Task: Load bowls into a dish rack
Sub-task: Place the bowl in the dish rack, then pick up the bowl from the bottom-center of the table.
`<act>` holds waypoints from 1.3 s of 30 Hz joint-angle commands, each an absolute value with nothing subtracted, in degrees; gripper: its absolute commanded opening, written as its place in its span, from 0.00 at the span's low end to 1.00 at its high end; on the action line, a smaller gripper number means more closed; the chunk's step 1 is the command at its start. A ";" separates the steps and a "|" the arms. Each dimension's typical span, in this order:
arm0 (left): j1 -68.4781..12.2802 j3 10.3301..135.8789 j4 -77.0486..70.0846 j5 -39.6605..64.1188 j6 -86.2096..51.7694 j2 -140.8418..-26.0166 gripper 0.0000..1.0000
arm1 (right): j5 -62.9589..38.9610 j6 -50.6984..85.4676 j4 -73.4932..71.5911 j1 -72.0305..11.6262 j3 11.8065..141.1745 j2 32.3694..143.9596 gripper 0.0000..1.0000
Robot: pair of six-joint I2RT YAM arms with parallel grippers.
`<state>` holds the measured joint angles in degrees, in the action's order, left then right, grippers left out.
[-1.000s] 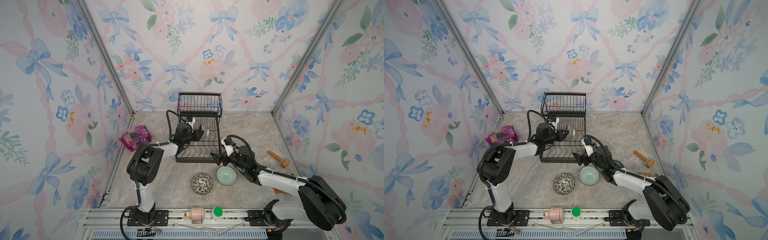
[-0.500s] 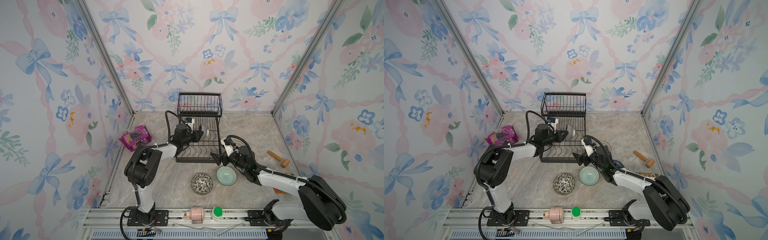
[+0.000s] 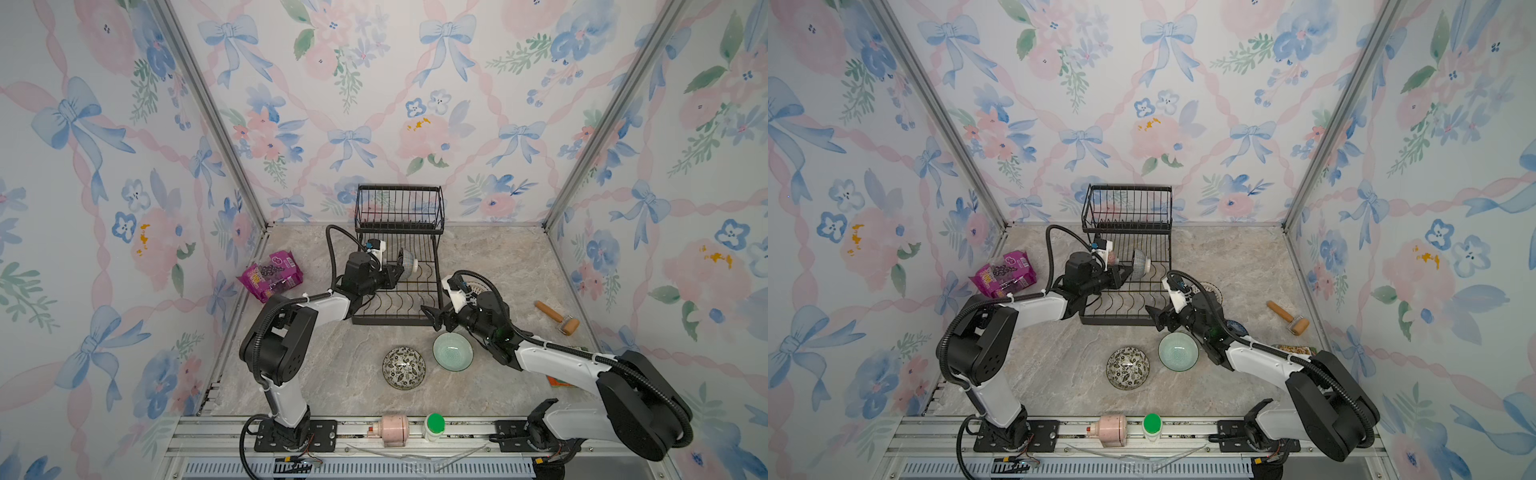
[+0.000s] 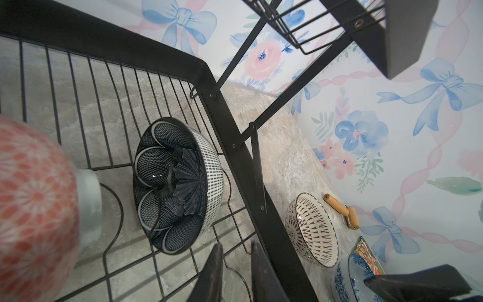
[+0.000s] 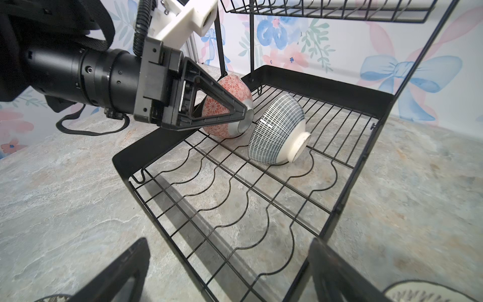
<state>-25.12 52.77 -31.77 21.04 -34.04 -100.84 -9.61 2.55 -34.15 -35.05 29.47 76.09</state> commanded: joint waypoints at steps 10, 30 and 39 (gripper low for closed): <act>-26.27 45.93 -23.09 15.01 -29.15 -87.19 0.23 | -5.98 4.25 -30.83 -34.90 32.08 75.91 0.96; -38.05 44.12 3.69 -2.00 -25.47 -70.51 0.24 | -5.86 5.83 -29.47 -34.04 32.77 76.38 0.96; -44.11 35.87 11.25 -2.11 -33.52 -62.97 0.19 | -6.84 6.74 -29.62 -33.27 32.77 76.53 0.96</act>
